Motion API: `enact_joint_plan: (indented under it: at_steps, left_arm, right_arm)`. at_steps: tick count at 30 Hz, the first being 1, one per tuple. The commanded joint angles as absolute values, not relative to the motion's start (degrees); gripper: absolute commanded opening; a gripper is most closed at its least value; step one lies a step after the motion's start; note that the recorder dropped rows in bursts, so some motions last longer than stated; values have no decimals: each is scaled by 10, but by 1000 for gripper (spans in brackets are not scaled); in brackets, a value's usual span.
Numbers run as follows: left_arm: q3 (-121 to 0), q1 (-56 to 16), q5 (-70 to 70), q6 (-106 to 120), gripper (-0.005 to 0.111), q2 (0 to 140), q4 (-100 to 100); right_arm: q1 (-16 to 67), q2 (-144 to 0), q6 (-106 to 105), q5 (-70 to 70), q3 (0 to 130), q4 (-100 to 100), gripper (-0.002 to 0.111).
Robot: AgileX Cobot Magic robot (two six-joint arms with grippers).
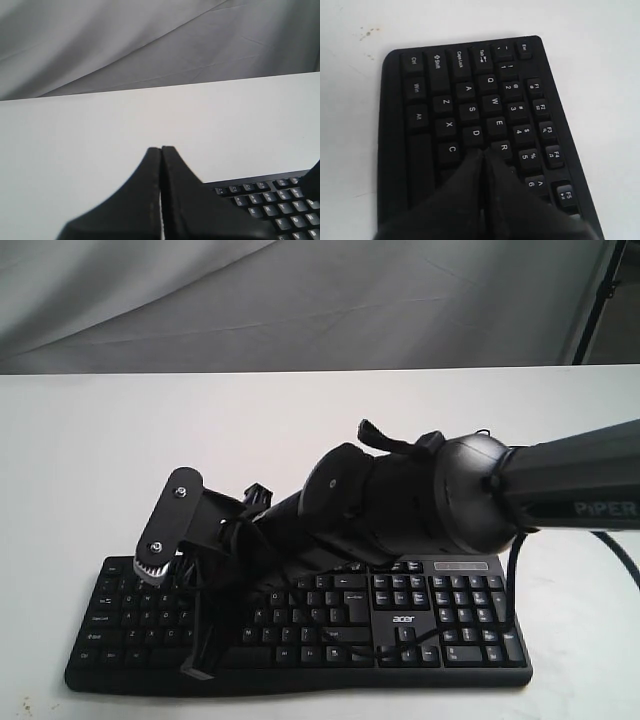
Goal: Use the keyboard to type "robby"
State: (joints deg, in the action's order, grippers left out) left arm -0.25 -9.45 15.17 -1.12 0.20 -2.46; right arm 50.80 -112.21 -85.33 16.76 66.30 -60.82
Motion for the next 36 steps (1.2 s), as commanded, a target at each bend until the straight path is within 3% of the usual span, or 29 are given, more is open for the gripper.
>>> enact_joint_plan:
  at_steps: [1, 11, 36]
  left_arm:
    - [0, -98, 149, -13, 0, 0, -27]
    - [0, -98, 149, -13, 0, 0, -27]
    - [0, -98, 149, -13, 0, 0, -27]
  right_arm:
    - [508, -1130, -850, 157, 661, -589, 0]
    - [485, -1187, -850, 214, 727, -585, 0]
    - [449, -1189, -818, 242, 727, -554, 0]
